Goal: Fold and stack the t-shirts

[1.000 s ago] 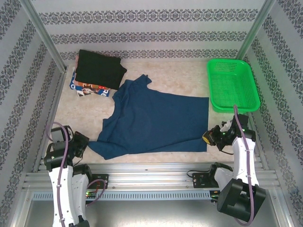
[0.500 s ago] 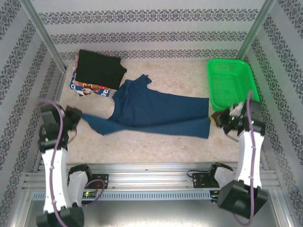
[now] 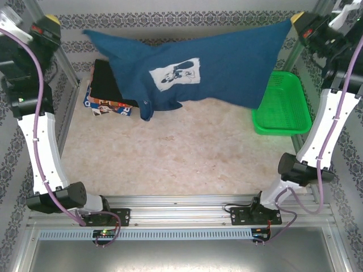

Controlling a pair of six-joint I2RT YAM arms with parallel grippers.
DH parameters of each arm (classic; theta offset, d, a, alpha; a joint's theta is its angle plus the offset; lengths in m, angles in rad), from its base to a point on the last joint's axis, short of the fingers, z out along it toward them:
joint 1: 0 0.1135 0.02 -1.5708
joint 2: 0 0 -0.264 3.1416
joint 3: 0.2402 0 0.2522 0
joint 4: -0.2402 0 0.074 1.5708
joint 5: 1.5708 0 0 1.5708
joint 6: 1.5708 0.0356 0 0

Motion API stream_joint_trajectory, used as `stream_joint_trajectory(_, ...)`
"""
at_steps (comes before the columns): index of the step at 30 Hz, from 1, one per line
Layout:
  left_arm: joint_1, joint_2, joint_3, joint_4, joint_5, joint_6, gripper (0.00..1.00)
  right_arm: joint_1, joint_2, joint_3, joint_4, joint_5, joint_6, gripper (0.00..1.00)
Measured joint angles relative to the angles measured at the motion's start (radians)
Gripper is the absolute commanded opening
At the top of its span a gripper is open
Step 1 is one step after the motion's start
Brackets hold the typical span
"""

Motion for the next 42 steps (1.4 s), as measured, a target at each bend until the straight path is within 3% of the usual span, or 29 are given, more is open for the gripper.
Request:
stream_joint_trajectory(5,0.016,0.009,0.196,-0.032,-0.003,0.021,0.0,-0.026,0.022,0.099,0.002,-0.03,0.09,0.0)
stream_joint_trajectory(11,0.016,0.0,0.224,-0.04,0.012,0.007,0.0,-0.104,-0.019,0.079,0.061,-0.06,0.203,0.0)
stream_joint_trajectory(16,-0.026,-0.031,0.018,0.046,0.076,-0.051,0.0,-0.081,-0.068,0.013,0.056,-0.088,0.193,0.0)
stream_joint_trajectory(21,-0.222,-0.088,-0.278,0.011,0.113,-0.01,0.01,-0.039,-0.192,-0.244,0.066,-0.096,0.174,0.0)
stream_joint_trajectory(24,-0.254,-0.155,-0.476,-0.003,0.123,-0.009,0.08,0.051,-0.166,-0.229,0.055,-0.084,0.169,0.0)
stream_joint_trajectory(26,-0.245,-0.183,-0.537,-0.034,0.106,0.01,0.24,0.158,-0.108,-0.142,0.04,-0.075,0.168,0.0)
stream_joint_trajectory(30,-0.18,-0.227,-0.575,-0.056,0.07,0.042,0.54,0.422,0.109,0.216,0.039,-0.054,0.227,0.0)
stream_joint_trajectory(34,-0.095,-0.237,-0.503,-0.092,0.009,0.075,0.63,0.593,0.239,0.4,0.191,-0.023,0.397,0.0)
stream_joint_trajectory(38,-0.09,-0.199,-0.321,-0.131,-0.027,0.125,0.67,0.607,0.216,0.37,0.28,-0.002,0.471,0.0)
stream_joint_trajectory(42,-0.09,-0.213,-0.247,-0.133,-0.035,0.147,0.69,0.542,0.058,0.168,0.218,-0.021,0.377,0.0)
